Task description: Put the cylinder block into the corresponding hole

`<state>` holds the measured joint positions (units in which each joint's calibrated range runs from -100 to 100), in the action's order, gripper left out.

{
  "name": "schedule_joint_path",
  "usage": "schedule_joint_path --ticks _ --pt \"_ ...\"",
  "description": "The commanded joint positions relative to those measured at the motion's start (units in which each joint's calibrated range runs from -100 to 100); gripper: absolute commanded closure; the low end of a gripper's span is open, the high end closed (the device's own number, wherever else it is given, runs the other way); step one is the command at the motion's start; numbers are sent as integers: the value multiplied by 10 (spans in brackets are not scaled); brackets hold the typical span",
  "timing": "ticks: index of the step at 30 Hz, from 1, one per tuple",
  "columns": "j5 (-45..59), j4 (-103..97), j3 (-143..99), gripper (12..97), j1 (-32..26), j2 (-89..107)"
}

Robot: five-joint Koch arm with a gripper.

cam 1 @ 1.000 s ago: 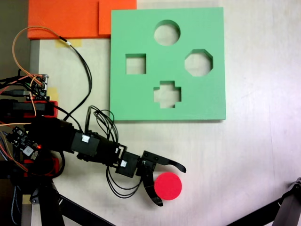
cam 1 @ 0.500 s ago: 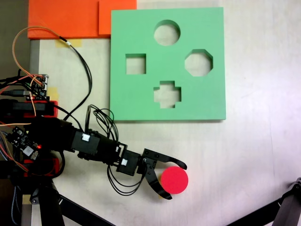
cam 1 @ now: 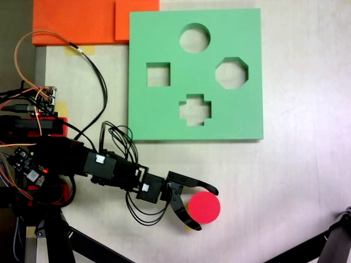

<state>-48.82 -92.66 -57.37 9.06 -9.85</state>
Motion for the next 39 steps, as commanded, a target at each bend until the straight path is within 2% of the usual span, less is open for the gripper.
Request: schedule_joint_path --ticks 1,12,18,26,32,34,39 --pt "4 -73 6 706 -1 20" --pt "4 -73 -14 707 -6 168" --pt "4 17 -16 707 -30 357" --pt "2 110 -17 707 -135 515" --pt "2 132 -13 707 -222 520" --pt "2 149 -9 731 -248 524" --pt "1 258 55 743 -299 523"
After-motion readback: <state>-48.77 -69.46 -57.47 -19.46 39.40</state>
